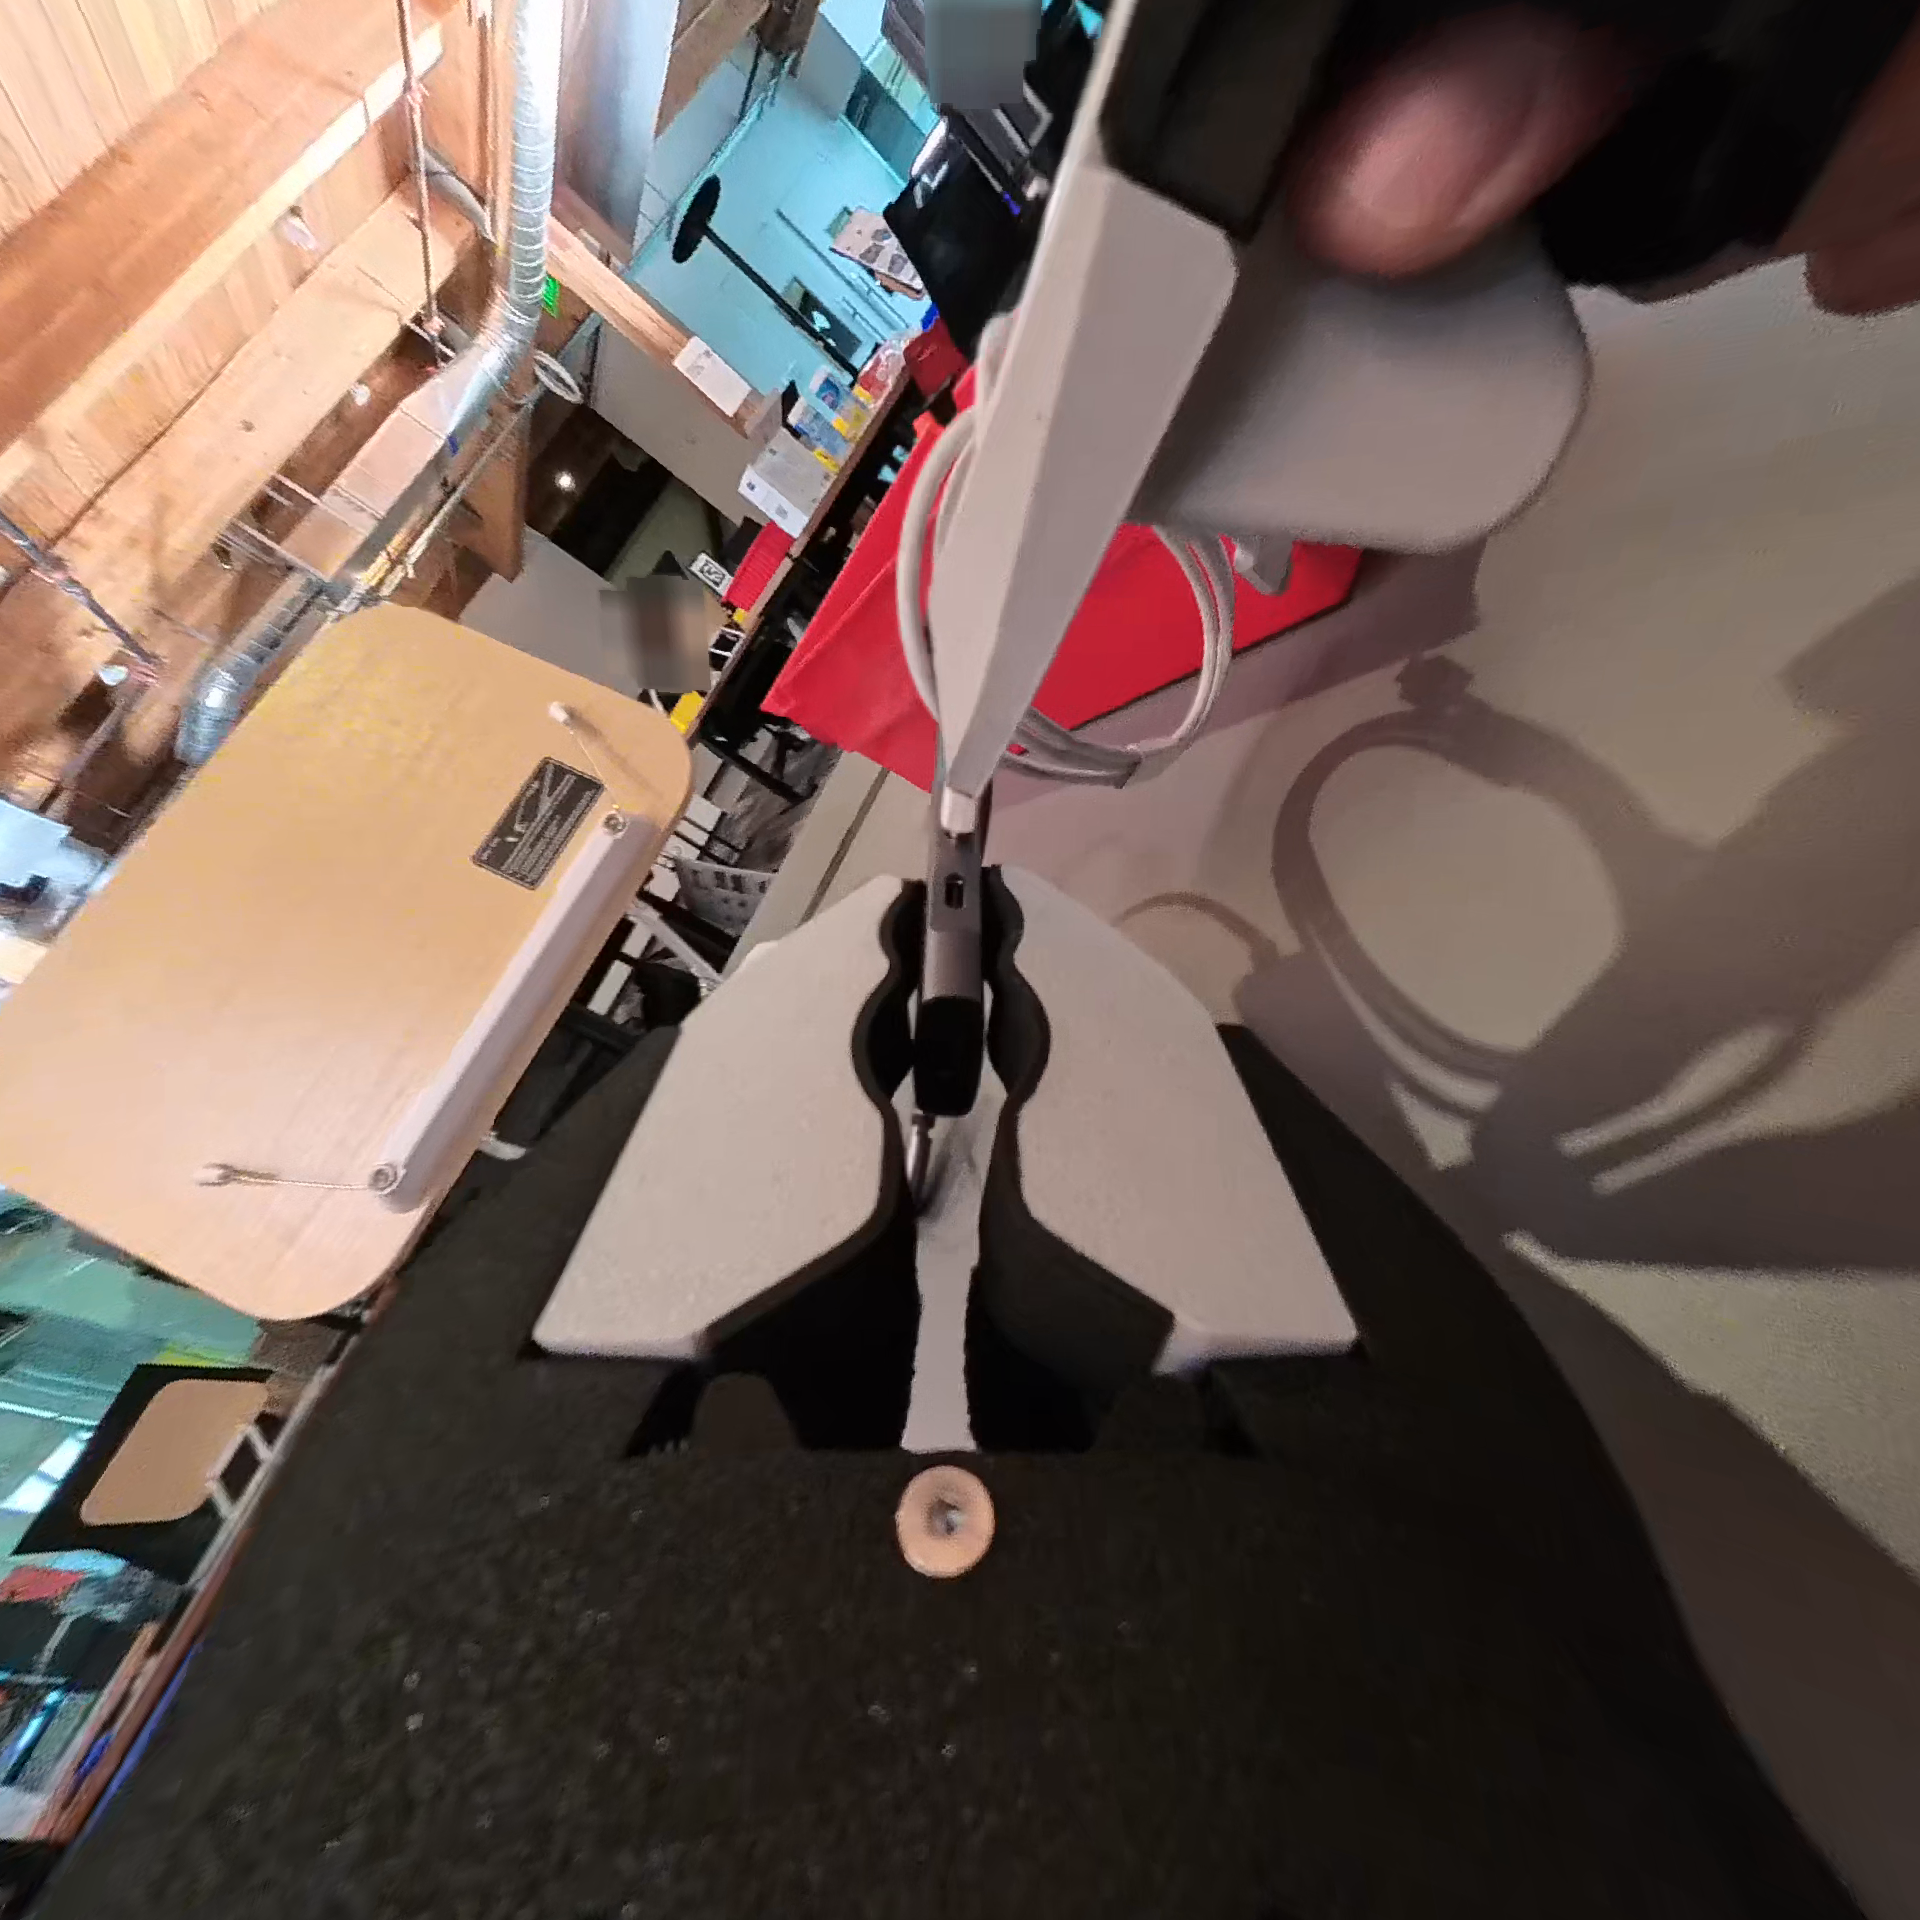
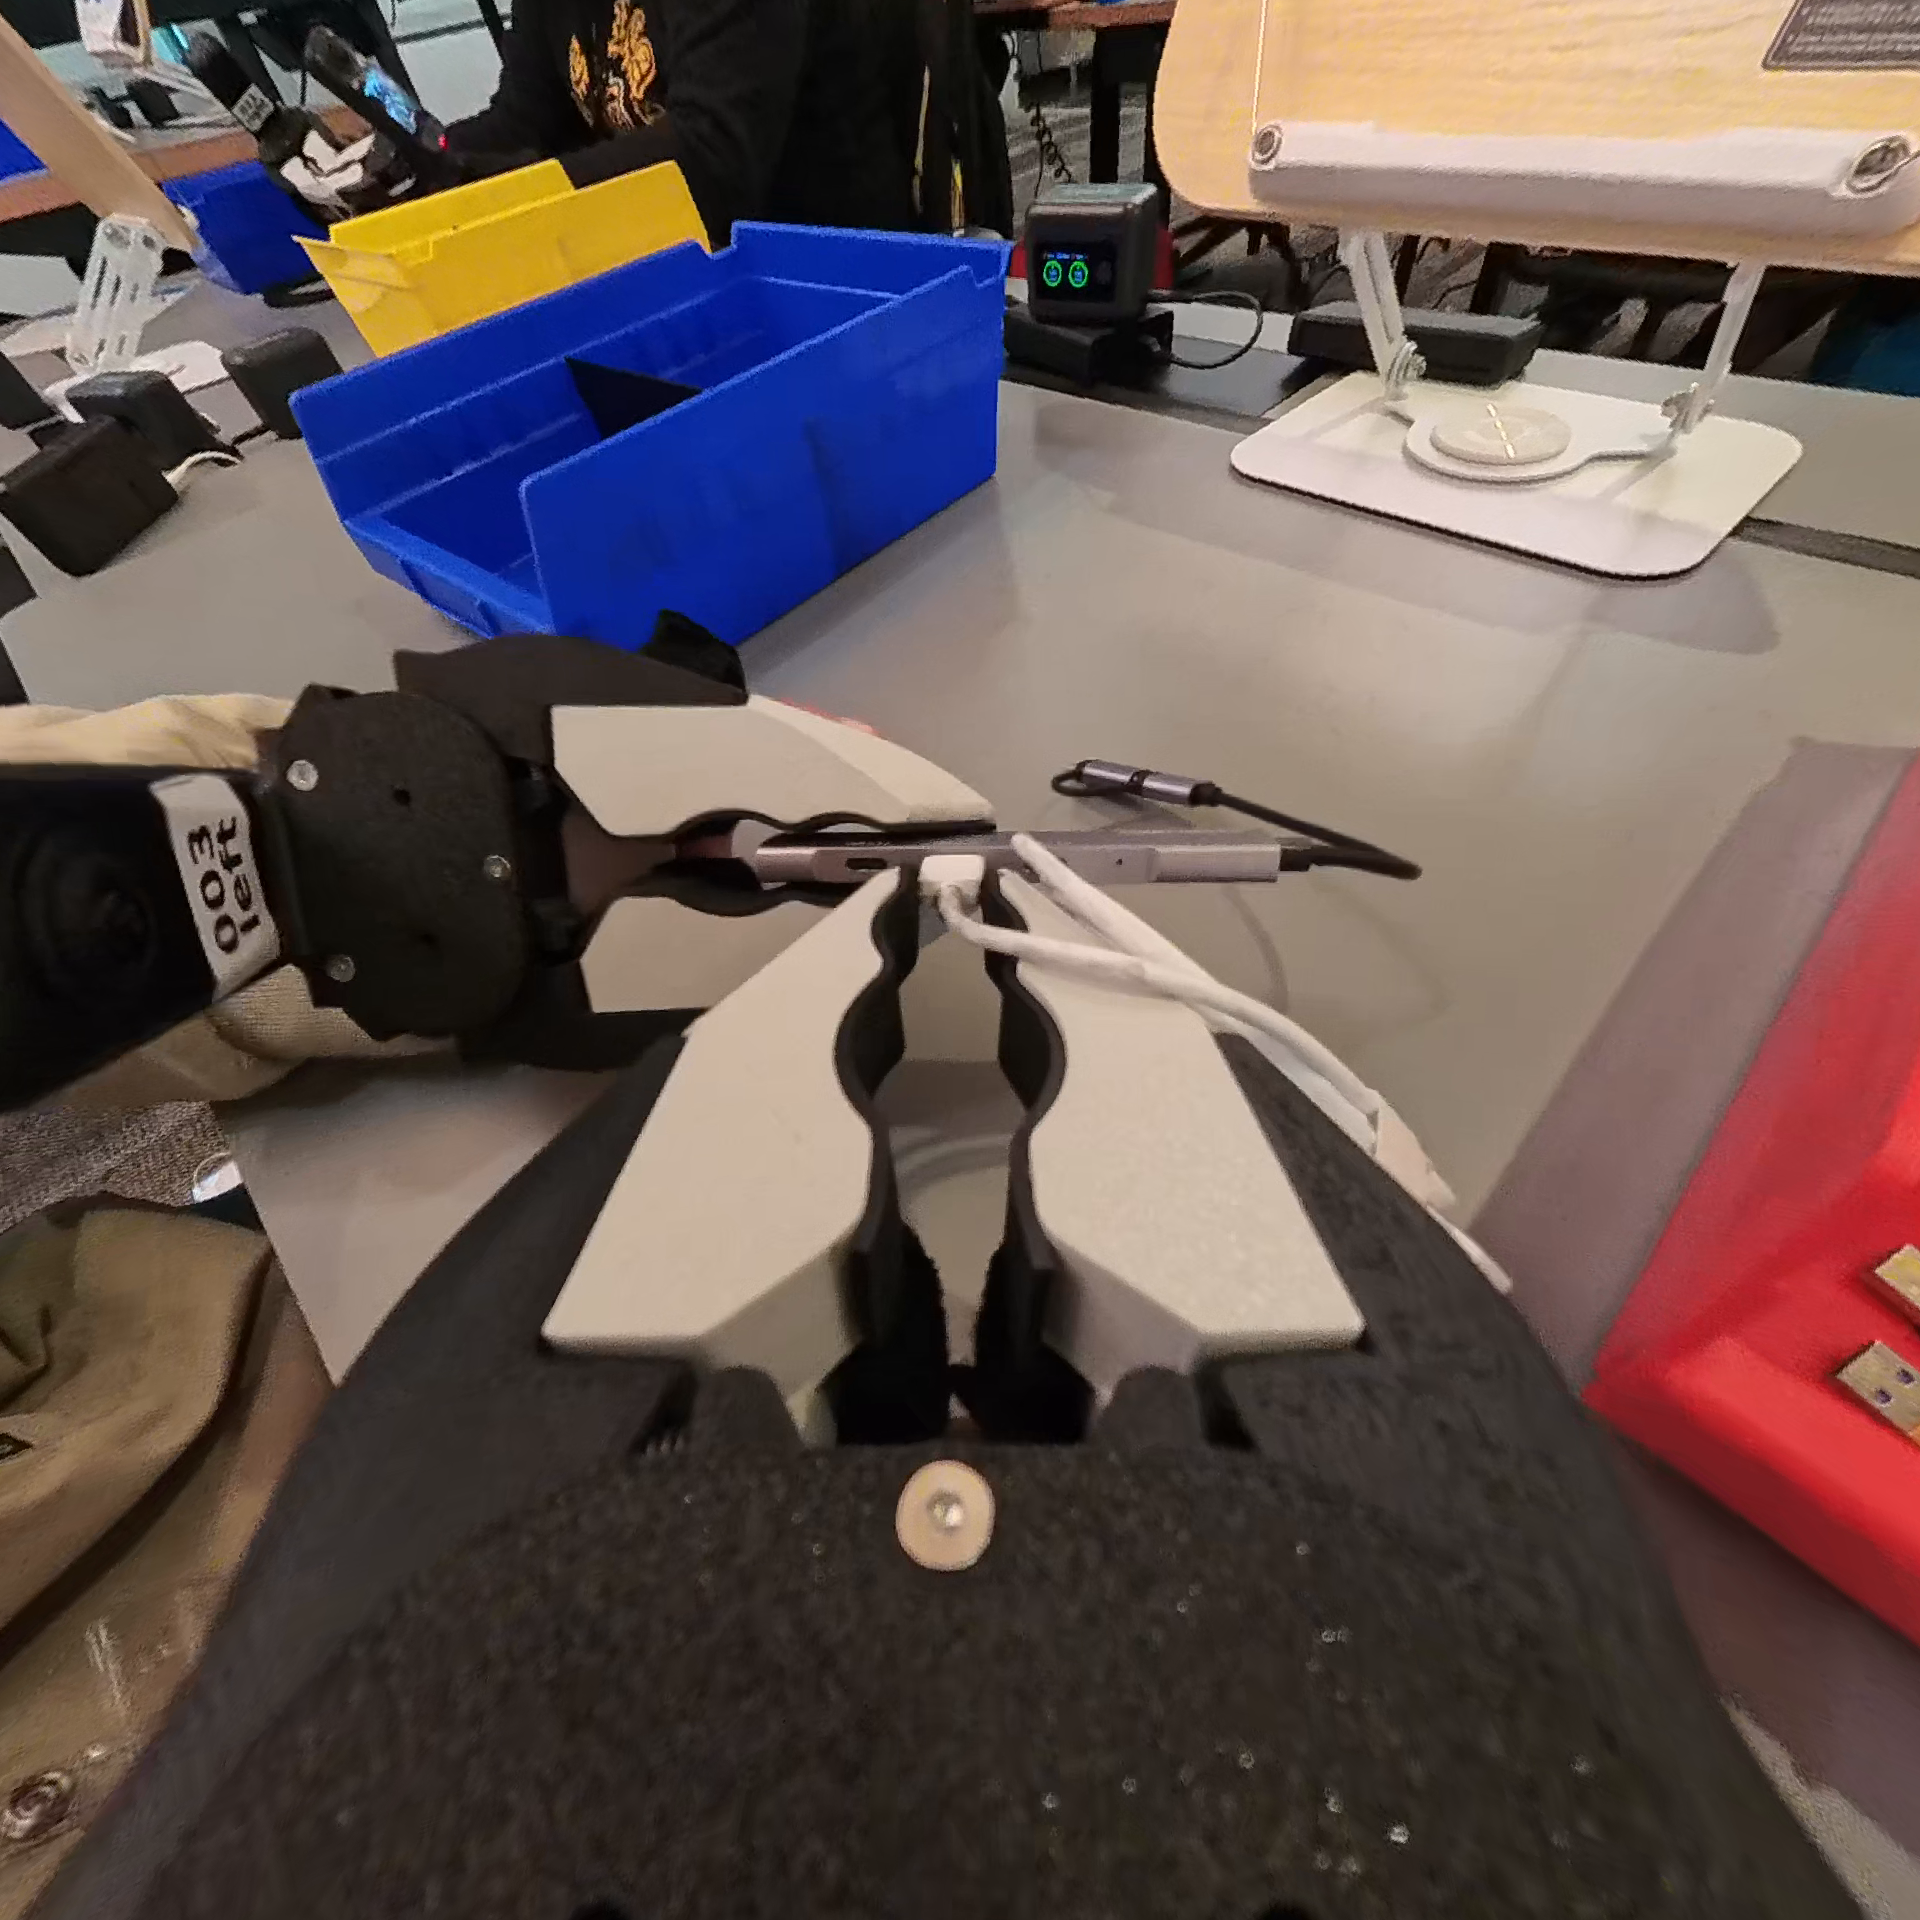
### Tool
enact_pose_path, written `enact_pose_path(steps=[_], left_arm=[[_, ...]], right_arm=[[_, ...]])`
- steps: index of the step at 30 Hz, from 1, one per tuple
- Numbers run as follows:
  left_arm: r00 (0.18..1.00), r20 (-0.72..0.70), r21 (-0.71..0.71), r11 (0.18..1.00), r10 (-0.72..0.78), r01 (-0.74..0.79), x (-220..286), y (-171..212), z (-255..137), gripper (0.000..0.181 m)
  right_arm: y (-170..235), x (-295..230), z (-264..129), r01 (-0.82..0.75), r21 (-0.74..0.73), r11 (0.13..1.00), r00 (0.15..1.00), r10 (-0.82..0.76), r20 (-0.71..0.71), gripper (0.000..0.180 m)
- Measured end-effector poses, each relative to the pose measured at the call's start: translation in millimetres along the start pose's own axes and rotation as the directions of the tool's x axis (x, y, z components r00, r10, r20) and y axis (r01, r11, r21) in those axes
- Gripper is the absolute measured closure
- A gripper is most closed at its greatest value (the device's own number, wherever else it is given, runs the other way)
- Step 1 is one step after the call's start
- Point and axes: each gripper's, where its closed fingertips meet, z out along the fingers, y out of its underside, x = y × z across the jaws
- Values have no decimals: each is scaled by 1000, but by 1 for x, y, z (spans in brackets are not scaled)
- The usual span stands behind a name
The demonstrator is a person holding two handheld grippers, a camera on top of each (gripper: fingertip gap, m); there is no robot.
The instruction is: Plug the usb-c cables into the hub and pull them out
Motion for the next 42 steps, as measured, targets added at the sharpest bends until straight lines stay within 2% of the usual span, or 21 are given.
enact_pose_path(steps=[4, 8, 12, 18, 22, 26, 30, 35, 39, 42], left_arm=[[1000, 6, 0, 1000, 23, -23, 1, -3, -1, 171], [988, 3, 35, 987, 157, -158, 12, -7, -4, 169], [988, -4, 8, 988, 155, -155, 12, -2, -1, 171], [989, 16, 10, 989, 145, -145, 7, -3, -3, 172], [983, 26, 17, 983, 180, -180, 9, -6, -4, 171], [990, -3, 6, 990, 144, -144, 11, -5, -4, 171], [990, -5, -80, 987, 140, -140, 11, 5, 0, 171], [998, -22, -130, 990, 58, -61, 8, 16, 4, 170], [1000, 4, -147, 989, 3, -2, 1, 17, 3, 170], [999, 5, -155, 987, 49, -47, 3, 20, 2, 170]], right_arm=[[-2, -1, 2, 38, -3, 999, 999, -38, 28, 168], [8, -3, -6, -65, -45, 997, 978, 72, 196, 168], [8, -16, -10, -99, -52, 994, 944, 110, 310, 168], [3, -20, -7, -68, 31, 997, 954, 56, 293, 168], [7, -17, -3, -18, 28, 999, 961, 9, 277, 168], [8, -17, -1, 11, 30, 999, 965, -19, 263, 167], [15, -14, 8, 106, 5, 994, 980, -105, 170, 166], [16, -7, 16, 115, -28, 993, 991, -113, 77, 166], [7, -7, 18, 268, 5, 963, 959, -267, -90, 165], [11, -7, 21, 291, -9, 957, 953, -291, -83, 165]])
